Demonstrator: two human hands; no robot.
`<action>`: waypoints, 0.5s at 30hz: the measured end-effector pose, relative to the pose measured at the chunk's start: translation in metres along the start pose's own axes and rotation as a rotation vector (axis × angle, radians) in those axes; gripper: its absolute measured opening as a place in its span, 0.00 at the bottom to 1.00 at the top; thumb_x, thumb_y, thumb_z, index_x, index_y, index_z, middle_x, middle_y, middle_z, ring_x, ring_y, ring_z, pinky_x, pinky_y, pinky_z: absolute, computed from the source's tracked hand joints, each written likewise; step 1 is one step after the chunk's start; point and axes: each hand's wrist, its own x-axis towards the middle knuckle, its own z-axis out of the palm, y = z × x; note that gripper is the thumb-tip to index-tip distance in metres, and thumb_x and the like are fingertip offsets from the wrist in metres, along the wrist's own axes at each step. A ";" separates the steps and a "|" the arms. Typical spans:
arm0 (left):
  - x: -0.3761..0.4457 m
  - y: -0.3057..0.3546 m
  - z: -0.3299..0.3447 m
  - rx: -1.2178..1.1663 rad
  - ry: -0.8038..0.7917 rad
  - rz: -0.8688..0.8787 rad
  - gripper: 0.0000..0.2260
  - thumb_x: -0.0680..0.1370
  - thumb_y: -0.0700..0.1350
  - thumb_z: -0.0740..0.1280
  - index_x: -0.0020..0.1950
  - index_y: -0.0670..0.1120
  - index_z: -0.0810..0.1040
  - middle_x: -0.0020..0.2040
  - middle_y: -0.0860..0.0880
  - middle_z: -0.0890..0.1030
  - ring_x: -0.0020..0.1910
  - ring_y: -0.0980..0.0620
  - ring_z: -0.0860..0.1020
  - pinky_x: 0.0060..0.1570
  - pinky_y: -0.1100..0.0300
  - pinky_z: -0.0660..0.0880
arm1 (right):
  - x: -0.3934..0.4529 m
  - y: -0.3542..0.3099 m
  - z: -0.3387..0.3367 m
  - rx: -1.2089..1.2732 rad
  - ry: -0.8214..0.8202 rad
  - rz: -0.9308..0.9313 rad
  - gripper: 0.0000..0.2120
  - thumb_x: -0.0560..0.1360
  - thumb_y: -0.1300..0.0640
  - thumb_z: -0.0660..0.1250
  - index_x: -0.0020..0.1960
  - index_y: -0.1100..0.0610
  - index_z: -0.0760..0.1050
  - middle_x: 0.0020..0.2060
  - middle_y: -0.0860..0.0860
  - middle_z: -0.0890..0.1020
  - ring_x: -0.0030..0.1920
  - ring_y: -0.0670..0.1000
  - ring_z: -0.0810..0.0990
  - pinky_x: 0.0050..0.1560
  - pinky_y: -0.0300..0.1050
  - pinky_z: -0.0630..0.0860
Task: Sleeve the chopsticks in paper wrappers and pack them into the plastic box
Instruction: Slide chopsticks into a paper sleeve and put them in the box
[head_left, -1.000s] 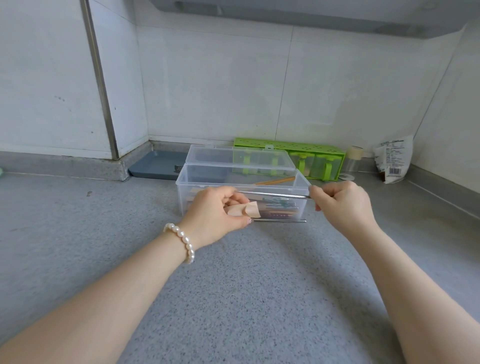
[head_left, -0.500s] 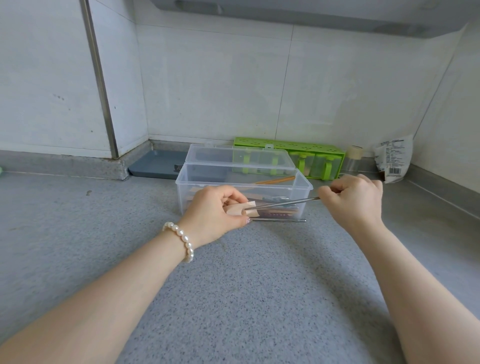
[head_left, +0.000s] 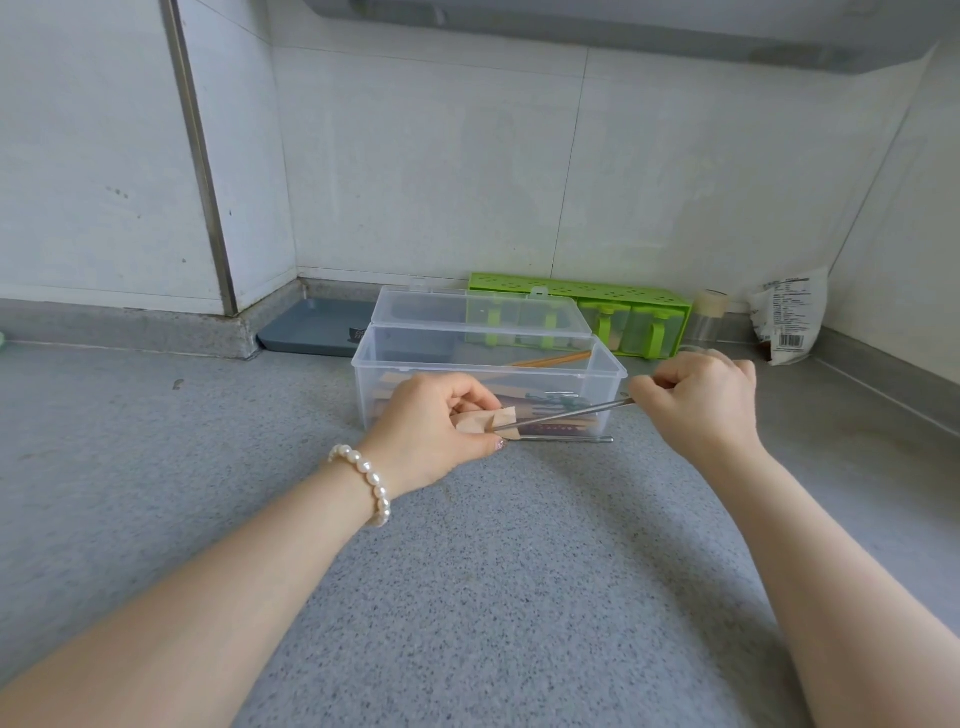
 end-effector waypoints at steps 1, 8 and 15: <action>0.000 0.001 -0.001 -0.011 -0.014 -0.011 0.11 0.65 0.43 0.77 0.45 0.49 0.81 0.42 0.54 0.82 0.42 0.60 0.79 0.41 0.73 0.75 | 0.000 0.001 0.000 0.002 -0.003 0.000 0.16 0.63 0.54 0.56 0.20 0.53 0.53 0.18 0.49 0.59 0.28 0.55 0.63 0.42 0.45 0.56; 0.002 0.005 -0.007 -0.137 -0.088 -0.134 0.07 0.73 0.38 0.70 0.44 0.51 0.80 0.40 0.57 0.83 0.41 0.62 0.80 0.43 0.69 0.73 | 0.001 0.003 -0.001 0.003 -0.019 0.003 0.16 0.62 0.53 0.56 0.20 0.53 0.54 0.18 0.49 0.60 0.29 0.55 0.65 0.43 0.45 0.57; 0.000 0.006 -0.006 -0.143 -0.106 -0.145 0.07 0.72 0.40 0.71 0.44 0.53 0.78 0.39 0.56 0.84 0.43 0.59 0.80 0.49 0.63 0.72 | 0.003 0.008 0.001 0.010 0.025 -0.041 0.16 0.62 0.55 0.58 0.21 0.53 0.53 0.19 0.53 0.63 0.32 0.59 0.68 0.41 0.43 0.52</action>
